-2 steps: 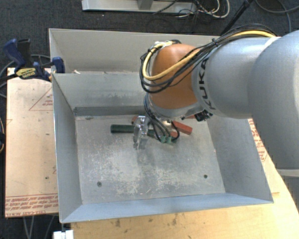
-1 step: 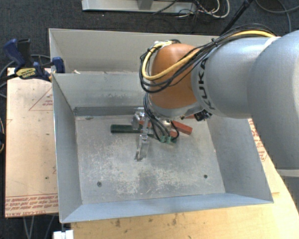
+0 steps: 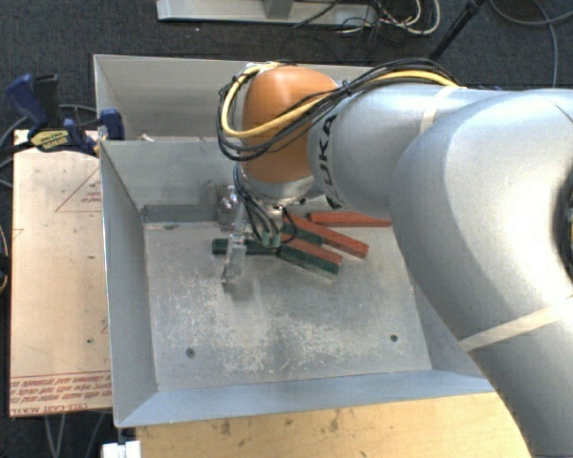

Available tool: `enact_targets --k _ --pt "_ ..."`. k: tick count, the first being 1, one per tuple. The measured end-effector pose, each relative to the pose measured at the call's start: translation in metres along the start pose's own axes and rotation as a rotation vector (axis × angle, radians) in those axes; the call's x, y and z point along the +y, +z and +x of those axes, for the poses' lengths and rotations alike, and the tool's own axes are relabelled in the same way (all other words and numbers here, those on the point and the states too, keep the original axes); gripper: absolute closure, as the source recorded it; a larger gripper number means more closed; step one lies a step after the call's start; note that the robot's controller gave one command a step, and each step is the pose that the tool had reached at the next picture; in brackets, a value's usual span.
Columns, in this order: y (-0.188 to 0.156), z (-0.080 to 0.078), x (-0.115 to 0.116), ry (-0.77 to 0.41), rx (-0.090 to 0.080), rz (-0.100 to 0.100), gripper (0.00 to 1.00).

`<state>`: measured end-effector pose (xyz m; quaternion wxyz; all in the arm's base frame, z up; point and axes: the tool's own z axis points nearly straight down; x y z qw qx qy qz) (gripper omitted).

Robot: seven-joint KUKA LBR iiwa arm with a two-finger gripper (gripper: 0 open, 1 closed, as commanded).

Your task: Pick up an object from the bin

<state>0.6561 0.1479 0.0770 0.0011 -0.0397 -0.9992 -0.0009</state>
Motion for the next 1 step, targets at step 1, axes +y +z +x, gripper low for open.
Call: enact_targets --k 1 --pt "-0.0030 -0.0002 -0.0014 0.002 -0.004 0.000 1.00"
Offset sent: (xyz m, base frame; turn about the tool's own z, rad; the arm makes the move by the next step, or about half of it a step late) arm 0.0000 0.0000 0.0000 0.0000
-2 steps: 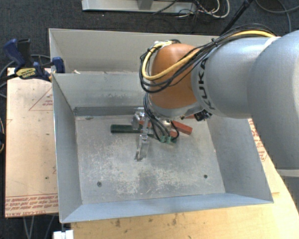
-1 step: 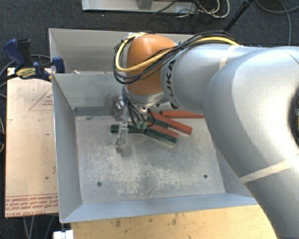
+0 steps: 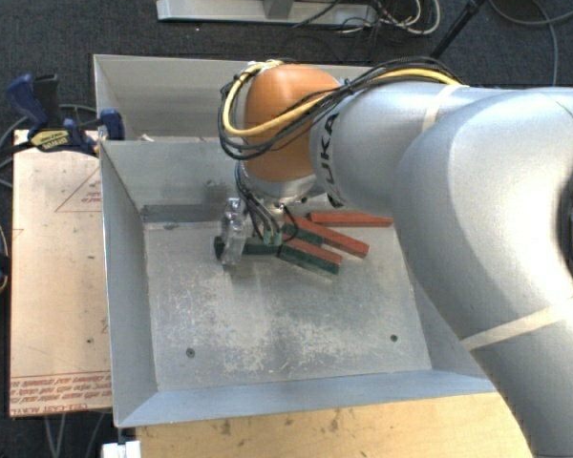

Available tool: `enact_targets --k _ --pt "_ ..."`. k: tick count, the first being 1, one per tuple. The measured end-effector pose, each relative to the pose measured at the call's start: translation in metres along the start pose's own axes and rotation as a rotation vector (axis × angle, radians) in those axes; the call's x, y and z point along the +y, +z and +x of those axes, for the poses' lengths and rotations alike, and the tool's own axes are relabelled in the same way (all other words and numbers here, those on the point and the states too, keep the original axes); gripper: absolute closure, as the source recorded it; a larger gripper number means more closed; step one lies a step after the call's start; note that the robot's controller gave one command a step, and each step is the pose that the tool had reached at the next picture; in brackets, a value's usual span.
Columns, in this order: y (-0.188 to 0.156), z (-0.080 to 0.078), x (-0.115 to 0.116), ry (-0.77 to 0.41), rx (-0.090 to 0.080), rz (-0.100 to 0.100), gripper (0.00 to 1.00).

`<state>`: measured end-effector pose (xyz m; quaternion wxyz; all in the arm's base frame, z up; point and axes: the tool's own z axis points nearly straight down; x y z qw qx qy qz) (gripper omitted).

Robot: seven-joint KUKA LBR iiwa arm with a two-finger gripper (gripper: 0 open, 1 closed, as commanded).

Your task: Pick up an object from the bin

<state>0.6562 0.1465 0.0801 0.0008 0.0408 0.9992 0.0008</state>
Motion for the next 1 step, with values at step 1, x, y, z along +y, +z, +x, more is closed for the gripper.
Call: enact_targets --k 1 --pt "-0.1463 0.0277 -0.0275 0.064 -0.008 -0.002 1.00"
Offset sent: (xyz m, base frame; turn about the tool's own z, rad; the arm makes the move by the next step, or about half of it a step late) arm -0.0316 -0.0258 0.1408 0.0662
